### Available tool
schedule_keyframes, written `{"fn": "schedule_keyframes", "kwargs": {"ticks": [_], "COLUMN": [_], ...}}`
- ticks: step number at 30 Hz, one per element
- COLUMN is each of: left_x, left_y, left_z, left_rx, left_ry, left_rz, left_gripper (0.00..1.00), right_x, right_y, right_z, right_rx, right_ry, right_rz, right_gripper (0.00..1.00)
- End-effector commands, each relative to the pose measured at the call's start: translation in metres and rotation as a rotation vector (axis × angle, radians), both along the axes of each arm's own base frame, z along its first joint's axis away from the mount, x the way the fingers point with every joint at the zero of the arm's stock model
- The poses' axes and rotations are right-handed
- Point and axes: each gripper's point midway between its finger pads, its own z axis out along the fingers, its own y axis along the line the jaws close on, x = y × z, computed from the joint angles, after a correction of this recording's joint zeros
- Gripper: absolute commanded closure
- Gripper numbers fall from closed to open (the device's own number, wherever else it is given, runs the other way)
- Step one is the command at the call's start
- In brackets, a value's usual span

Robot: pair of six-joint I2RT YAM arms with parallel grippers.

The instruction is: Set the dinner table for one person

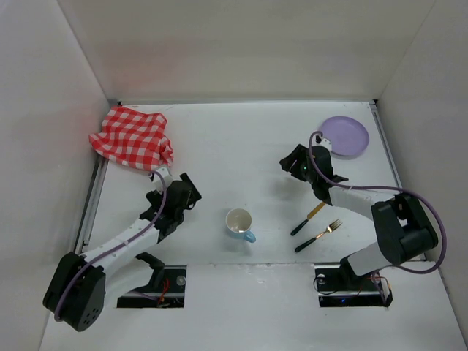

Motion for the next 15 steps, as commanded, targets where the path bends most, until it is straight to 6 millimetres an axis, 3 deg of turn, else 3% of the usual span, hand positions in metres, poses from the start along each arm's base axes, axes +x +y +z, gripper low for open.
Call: {"fn": "schedule_keyframes", "kwargs": {"ticks": [1, 7, 9, 12, 15], "left_x": [0.017, 0.051, 0.066, 0.093, 0.124], "left_y": [0.000, 0.000, 0.000, 0.010, 0.028], "left_z": [0.026, 0.052, 0.063, 0.081, 0.099], "left_rx": [0.034, 0.089, 0.098, 0.148, 0.204], "left_ry": [-0.052, -0.115, -0.135, -0.161, -0.174], "left_rz": [-0.001, 0.010, 0.022, 0.070, 0.127], "left_gripper": [0.00, 0.00, 0.00, 0.00, 0.00], "right_x": [0.012, 0.011, 0.011, 0.009, 0.009], "right_y": [0.005, 0.008, 0.007, 0.007, 0.006], "right_z": [0.017, 0.019, 0.019, 0.025, 0.022], "right_rx": [0.033, 0.041, 0.045, 0.044, 0.037], "right_ry": [-0.064, -0.068, -0.065, -0.079, -0.072], "right_rz": [0.004, 0.017, 0.017, 0.019, 0.016], "right_gripper": [0.38, 0.39, 0.51, 0.84, 0.90]}}
